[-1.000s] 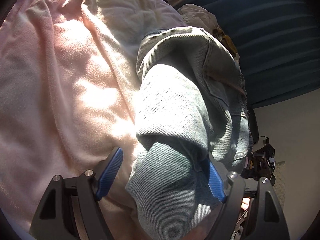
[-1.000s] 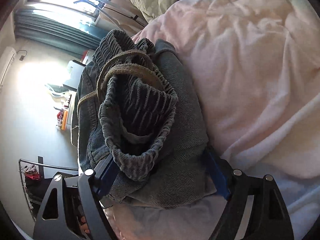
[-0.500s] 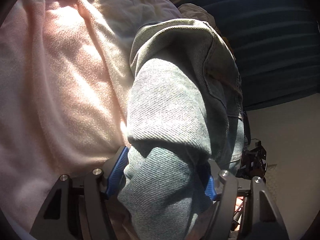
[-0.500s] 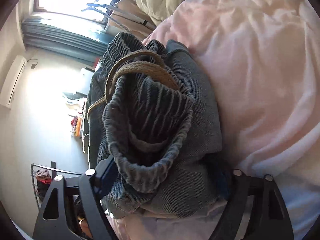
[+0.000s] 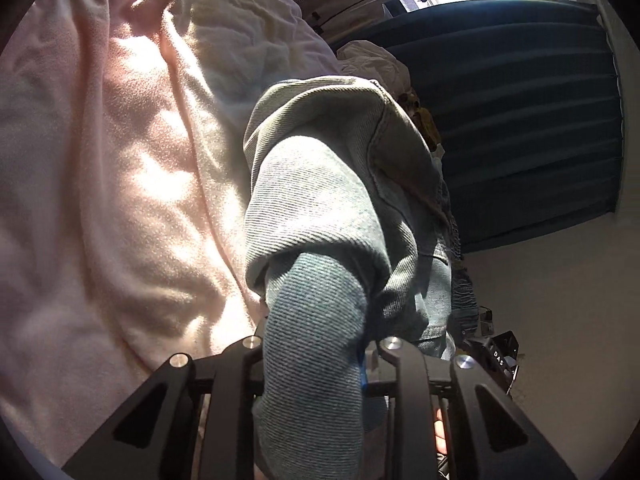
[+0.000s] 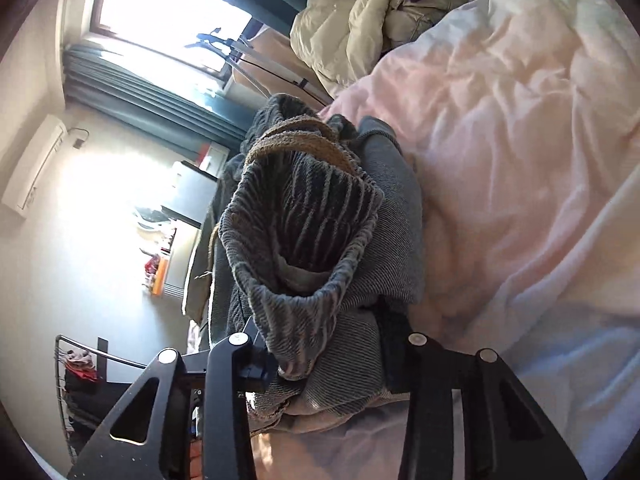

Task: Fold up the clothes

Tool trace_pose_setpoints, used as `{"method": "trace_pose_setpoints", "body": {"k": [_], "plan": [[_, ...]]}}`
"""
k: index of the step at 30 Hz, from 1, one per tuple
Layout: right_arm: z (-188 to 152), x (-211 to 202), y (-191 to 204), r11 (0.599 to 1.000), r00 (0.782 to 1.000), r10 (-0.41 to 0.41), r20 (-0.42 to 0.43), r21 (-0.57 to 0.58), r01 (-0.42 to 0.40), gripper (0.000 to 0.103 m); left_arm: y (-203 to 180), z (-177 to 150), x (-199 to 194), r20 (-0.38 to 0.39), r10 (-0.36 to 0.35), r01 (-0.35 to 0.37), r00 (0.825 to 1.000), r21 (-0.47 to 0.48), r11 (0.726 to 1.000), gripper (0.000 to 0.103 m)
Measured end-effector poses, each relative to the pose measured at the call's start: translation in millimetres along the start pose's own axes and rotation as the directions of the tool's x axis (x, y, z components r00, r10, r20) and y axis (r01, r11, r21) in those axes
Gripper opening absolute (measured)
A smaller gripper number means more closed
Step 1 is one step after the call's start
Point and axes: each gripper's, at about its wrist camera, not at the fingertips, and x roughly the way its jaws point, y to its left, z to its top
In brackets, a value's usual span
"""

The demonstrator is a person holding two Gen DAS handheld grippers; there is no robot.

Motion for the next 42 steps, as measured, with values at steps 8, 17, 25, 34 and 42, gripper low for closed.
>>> {"method": "trace_pose_setpoints", "body": {"k": [8, 17, 25, 34, 42], "plan": [[-25.4, -51.7, 4.6, 1.0, 0.999, 0.028, 0.03, 0.003, -0.028, 0.037, -28.0, -40.2, -35.1, -0.008, -0.019, 0.019, 1.0, 0.052, 0.998, 0.022], [-55.4, -122.0, 10.2, 0.998, 0.995, 0.058, 0.078, -0.006, -0.058, 0.036, -63.0, -49.1, -58.8, 0.007, -0.041, 0.04, 0.999, 0.109, 0.993, 0.022], [-55.1, -202.8, 20.0, 0.997, 0.984, 0.072, 0.161, -0.045, -0.066, 0.036, -129.8, -69.4, -64.5, -0.016, -0.098, 0.099, 0.995, 0.195, 0.976, 0.022], [-40.4, -329.9, 9.1, 0.997, 0.948, 0.053, 0.314, -0.072, -0.031, 0.035, -244.2, -133.1, -44.2, -0.116, -0.192, 0.219, 0.975, 0.317, 0.923, 0.022], [-47.6, -464.3, -35.5, 0.996, 0.867, -0.036, 0.497, -0.052, 0.071, 0.035, -328.4, -197.6, 32.5, -0.27, -0.245, 0.337, 0.931, 0.379, 0.862, 0.022]]}}
